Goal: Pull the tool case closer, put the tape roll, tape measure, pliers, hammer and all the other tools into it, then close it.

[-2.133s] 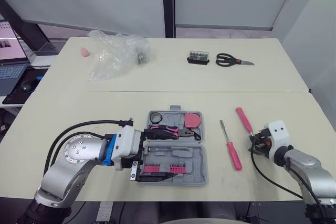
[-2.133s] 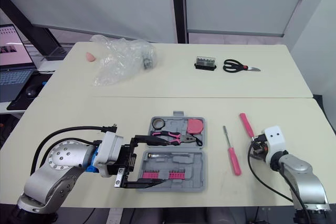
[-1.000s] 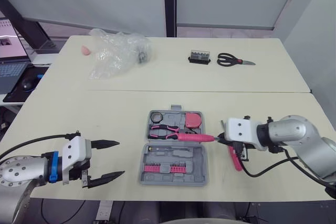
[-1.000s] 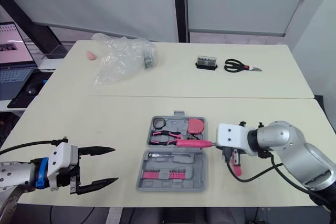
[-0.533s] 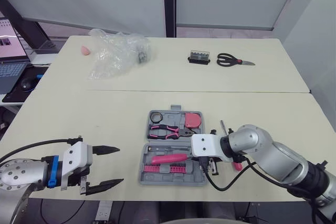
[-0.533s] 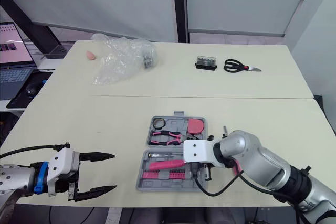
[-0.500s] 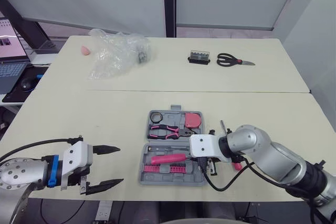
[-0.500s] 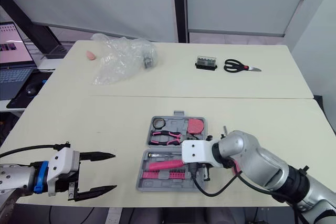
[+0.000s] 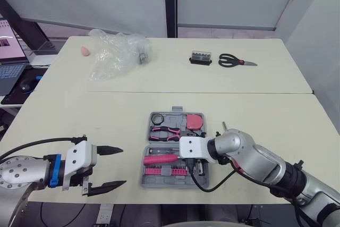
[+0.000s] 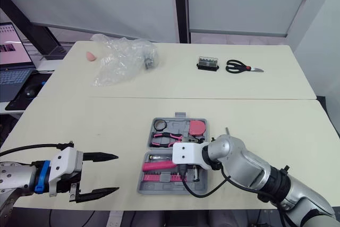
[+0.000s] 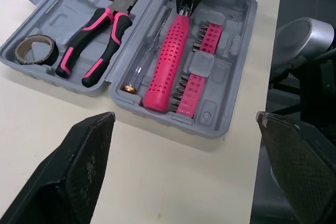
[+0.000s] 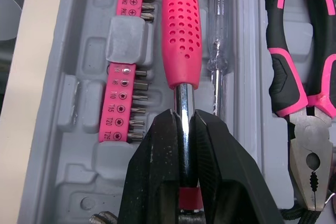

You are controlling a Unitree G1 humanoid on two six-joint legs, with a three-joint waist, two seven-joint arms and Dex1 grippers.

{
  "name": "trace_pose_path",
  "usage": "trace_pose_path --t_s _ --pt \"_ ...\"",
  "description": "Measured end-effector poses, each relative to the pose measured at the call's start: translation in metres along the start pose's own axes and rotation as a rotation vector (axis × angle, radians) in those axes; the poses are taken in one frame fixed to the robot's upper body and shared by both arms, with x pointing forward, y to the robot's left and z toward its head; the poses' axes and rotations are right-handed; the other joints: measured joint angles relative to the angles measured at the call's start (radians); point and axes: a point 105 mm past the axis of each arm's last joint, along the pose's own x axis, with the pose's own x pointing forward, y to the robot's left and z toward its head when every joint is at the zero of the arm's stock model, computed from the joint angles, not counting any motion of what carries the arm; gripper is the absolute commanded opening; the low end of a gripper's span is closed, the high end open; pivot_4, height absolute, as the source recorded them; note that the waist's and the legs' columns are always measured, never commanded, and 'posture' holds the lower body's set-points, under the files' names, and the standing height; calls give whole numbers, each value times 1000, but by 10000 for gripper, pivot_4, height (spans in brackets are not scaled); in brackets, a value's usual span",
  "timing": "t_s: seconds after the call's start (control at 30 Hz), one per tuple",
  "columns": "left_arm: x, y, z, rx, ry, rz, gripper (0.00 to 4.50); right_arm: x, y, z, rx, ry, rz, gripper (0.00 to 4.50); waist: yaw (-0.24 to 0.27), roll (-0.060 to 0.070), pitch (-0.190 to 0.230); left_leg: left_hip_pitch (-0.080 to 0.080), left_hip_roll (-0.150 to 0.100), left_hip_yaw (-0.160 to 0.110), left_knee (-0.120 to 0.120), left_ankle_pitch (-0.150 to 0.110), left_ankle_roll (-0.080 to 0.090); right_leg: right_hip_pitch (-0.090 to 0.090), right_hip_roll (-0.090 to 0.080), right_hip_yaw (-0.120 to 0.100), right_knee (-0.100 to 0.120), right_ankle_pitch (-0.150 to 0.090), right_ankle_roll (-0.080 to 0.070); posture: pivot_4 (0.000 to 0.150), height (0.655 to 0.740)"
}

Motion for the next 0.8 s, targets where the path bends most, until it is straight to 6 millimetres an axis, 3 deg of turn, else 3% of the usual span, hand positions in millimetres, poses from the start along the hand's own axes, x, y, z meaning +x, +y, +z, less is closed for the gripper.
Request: trace_pose_path --t_s 0.57,0.6,0.67,0.8 --pt "-2 5 1 5 7 33 45000 10 3 -4 14 0 1 2048 0 -1 0 0 0 0 0 0 0 -1 0 0 0 0 0 1500 7400" --pt "-2 5 1 5 7 33 45000 10 4 -4 22 -4 1 9111 0 -1 -1 0 0 0 0 0 0 -1 0 0 0 0 0 1500 7400" --pt "-2 5 1 7 7 34 45000 11 5 -4 33 -9 4 12805 0 -1 -1 0 0 0 0 0 0 -1 0 0 0 0 0 1500 7400" --pt "-2 6 1 14 11 38 45000 6 5 1 75 -42 24 14585 0 -1 -1 0 0 0 0 0 0 -1 0 0 0 0 0 1500 7400"
